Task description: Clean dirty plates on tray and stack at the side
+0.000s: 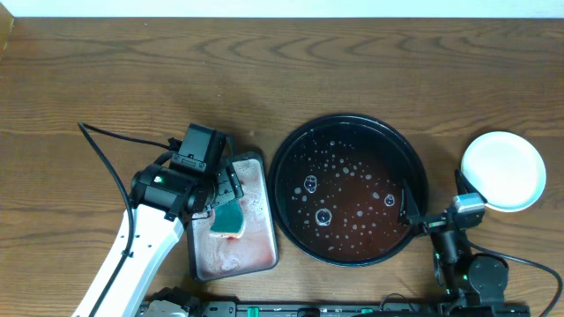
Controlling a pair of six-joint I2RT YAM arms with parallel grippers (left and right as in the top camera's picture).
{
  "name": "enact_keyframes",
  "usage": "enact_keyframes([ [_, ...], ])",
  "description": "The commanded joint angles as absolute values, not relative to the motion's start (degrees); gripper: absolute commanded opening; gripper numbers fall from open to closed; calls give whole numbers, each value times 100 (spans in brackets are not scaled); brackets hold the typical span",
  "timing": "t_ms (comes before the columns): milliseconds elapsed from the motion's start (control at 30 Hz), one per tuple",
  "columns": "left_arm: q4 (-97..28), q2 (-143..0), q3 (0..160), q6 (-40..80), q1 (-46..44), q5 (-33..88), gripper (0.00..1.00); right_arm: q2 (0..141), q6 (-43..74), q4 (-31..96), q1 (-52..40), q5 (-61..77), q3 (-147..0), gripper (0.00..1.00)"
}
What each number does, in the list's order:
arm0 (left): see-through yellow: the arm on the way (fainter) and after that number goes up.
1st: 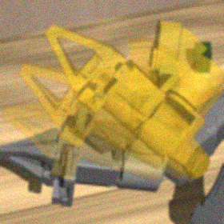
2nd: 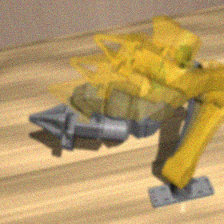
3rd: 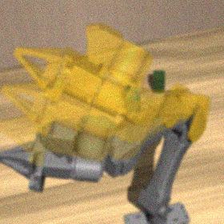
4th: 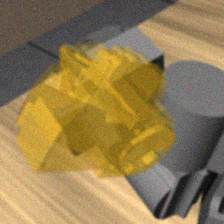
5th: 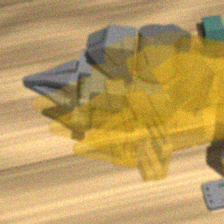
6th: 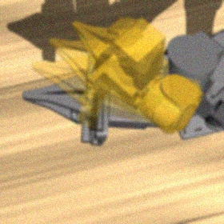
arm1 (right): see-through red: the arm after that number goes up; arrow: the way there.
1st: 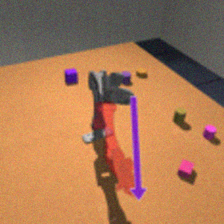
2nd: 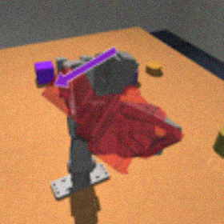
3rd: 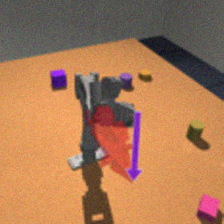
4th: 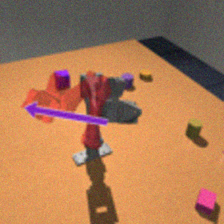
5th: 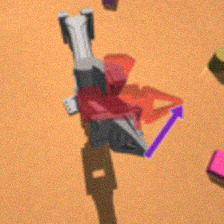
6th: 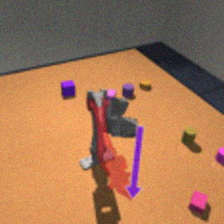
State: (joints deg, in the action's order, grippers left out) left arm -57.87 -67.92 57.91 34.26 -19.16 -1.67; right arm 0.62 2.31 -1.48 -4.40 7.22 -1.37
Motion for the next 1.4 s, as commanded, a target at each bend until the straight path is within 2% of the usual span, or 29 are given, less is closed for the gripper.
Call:
enact_keyframes([
  [0, -5795, -6783, 5850, 3387, -1887, -191, 81, 27, 161, -215, -405, 580, -32, 99],
  [267, -5795, -6783, 5850, 3387, -1887, -191, 81, 34, 161, 395, -408, 580, -32, 99],
  [667, -5795, -6779, 5850, 3387, -1887, -191, 81, 67, 163, 381, -405, 582, -32, 99],
  [867, -5747, -5710, 5664, 3260, -1789, -545, 81, 67, 161, 381, -405, 582, -32, 99],
  [1167, -3208, -3044, 4005, 3105, -405, -467, 81, 67, 163, 381, -405, 582, -32, 99],
  [1367, -1920, -1431, 2818, 2480, -62, -191, 81, 67, 163, 381, -408, 582, -32, 99],
])
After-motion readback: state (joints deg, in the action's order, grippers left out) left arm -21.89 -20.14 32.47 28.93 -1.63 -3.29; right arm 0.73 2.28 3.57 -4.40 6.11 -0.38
